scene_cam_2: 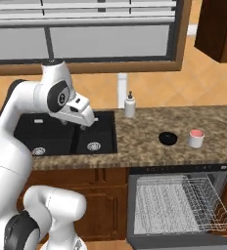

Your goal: Pick up the cup and bowl from the counter, place them in the dishwasher, and close the dishwasher door.

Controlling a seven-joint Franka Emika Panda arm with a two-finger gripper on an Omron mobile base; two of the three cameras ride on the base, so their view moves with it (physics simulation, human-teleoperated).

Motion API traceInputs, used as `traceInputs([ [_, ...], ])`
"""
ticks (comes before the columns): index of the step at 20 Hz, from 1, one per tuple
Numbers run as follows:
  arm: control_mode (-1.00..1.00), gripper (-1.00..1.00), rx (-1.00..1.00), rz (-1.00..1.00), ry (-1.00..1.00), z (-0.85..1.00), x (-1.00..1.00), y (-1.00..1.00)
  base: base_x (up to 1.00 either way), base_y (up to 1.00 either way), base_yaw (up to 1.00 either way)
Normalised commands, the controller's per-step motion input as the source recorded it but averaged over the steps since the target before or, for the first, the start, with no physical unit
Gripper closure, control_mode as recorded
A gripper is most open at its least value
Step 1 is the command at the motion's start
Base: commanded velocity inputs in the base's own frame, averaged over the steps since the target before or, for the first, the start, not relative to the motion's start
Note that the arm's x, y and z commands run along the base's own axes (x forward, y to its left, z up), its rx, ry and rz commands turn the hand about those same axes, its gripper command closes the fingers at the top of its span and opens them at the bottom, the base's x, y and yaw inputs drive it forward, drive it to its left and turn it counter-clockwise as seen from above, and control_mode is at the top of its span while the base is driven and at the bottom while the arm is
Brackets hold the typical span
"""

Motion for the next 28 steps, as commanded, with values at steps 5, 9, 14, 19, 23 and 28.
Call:
traceInputs([
  [5,1.0,-1.0,0.0,0.0,0.0,0.0,0.0,0.0,0.07,0.33,-0.54],
  [9,1.0,-1.0,0.0,0.0,0.0,0.0,0.0,0.0,0.21,0.24,-0.48],
  [14,1.0,-1.0,0.0,0.0,0.0,0.0,0.0,0.0,0.34,0.3,-0.39],
  [19,1.0,-1.0,0.0,0.0,0.0,0.0,0.0,0.0,0.44,0.25,-0.28],
  [23,1.0,-1.0,0.0,0.0,0.0,0.0,0.0,0.0,0.31,0.31,-0.28],
  [28,1.0,-1.0,0.0,0.0,0.0,0.0,0.0,0.0,0.31,0.3,-0.3],
])
